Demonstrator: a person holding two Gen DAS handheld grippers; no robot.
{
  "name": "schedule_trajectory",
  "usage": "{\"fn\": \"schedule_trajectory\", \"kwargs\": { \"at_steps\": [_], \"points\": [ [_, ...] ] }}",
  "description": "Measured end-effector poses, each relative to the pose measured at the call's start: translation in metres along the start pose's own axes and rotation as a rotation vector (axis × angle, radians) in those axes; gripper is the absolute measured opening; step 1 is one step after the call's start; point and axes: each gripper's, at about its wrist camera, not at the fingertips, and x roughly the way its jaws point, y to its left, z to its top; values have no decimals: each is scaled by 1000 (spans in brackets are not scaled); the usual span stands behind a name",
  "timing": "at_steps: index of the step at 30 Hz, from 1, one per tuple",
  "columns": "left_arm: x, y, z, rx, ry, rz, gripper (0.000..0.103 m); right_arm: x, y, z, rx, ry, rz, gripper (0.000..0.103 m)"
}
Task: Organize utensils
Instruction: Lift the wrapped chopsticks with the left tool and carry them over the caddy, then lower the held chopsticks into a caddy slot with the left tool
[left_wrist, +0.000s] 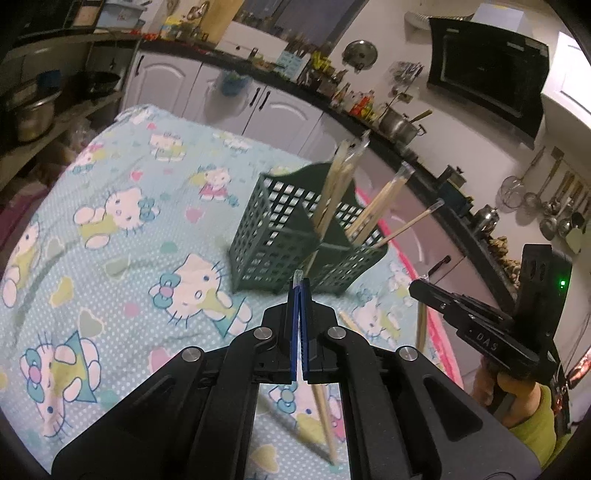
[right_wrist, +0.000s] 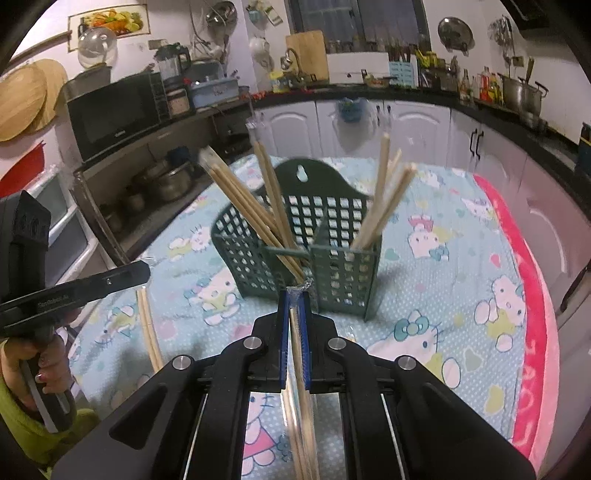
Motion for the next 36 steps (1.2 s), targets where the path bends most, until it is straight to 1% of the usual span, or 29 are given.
{"fn": "schedule_trajectory", "kwargs": {
  "at_steps": [8,18,25,36],
  "points": [
    [-16,-14,13,22,-49,-30,0,-25,17,17,-29,-74,29,5],
    [-32,-31,35,55,-107,-65,0,-45,29,34,-44,-148,45,5],
    [-44,-44,57,79,-160,-75,0,-61,32,54,-49,-216,51,5],
    [-57,-61,100,116,-249,-83,0,-81,29,87,-26,-319,31,5]
  ]
}}
